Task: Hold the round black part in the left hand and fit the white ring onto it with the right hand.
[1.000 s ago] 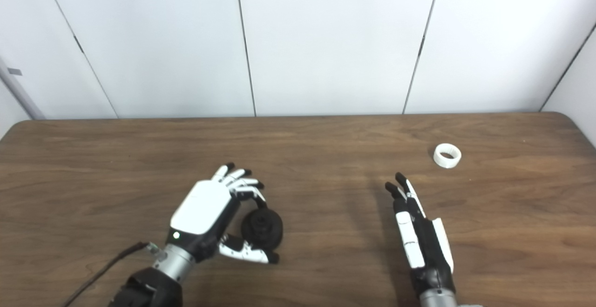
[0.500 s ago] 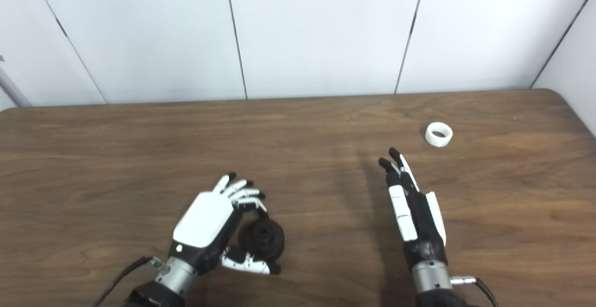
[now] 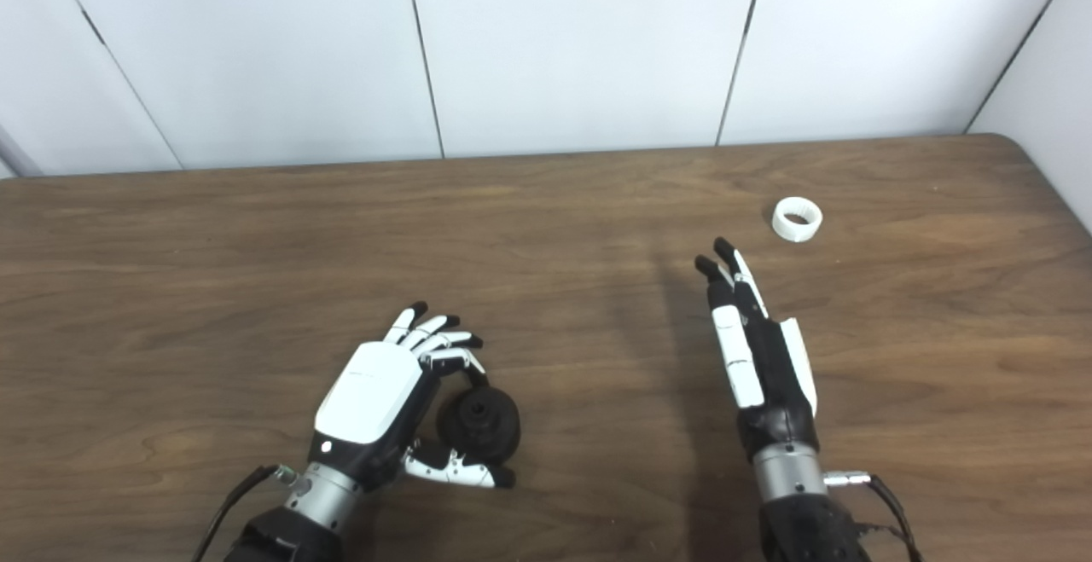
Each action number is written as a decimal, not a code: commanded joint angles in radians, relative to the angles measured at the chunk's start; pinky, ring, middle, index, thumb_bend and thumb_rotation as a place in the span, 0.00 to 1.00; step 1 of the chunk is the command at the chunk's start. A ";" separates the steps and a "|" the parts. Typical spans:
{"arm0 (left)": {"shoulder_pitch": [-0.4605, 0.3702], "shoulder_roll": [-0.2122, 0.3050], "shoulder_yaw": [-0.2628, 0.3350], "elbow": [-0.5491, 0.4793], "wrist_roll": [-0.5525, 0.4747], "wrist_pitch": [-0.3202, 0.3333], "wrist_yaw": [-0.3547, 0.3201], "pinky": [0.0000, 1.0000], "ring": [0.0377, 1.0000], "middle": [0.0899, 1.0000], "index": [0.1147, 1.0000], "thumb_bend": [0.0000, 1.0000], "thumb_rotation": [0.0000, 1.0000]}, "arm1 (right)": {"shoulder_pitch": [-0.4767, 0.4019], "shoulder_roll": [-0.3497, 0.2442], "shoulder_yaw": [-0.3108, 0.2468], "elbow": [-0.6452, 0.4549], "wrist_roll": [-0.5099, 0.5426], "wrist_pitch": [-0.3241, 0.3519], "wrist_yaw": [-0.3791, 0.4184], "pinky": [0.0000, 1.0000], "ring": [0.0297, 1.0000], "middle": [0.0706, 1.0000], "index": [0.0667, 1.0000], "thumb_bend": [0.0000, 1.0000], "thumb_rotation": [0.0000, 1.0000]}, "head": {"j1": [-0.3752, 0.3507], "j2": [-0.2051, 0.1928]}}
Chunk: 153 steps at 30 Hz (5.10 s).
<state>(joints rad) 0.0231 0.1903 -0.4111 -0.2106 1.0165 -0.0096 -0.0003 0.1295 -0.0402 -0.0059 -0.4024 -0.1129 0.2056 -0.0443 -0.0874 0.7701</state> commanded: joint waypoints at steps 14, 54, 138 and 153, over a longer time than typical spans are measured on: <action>0.009 0.011 0.014 0.001 -0.009 -0.031 0.057 1.00 0.88 0.77 0.42 0.52 0.05 | -0.072 -0.077 -0.065 -0.105 -0.009 0.099 0.023 0.84 0.89 0.88 0.87 0.53 0.75 | -0.025 0.015; 0.050 0.058 0.055 -0.021 -0.043 -0.060 0.036 1.00 0.87 0.75 0.42 0.52 0.05 | -0.586 -0.526 -0.007 0.427 -0.480 0.253 0.183 1.00 1.00 0.97 0.71 0.87 0.26 | -0.252 -0.008; 0.041 0.031 0.034 0.084 -0.008 -0.087 0.096 1.00 0.88 0.75 0.42 0.52 0.05 | -0.649 -0.528 0.092 0.579 -0.550 0.242 0.263 0.98 0.94 0.81 0.45 0.52 0.13 | -0.220 0.000; 0.066 0.022 0.029 -0.047 0.006 -0.038 0.012 1.00 0.88 0.75 0.42 0.52 0.05 | -0.582 -0.505 0.172 0.164 -0.587 0.264 0.516 0.93 0.96 0.82 0.45 0.52 0.13 | -0.163 0.003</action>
<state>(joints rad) 0.0961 0.2135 -0.3795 -0.2320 1.0069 -0.0493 0.0150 -0.4220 -0.5348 0.1753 -0.1937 -0.6848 0.4694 0.4525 -0.2517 0.7731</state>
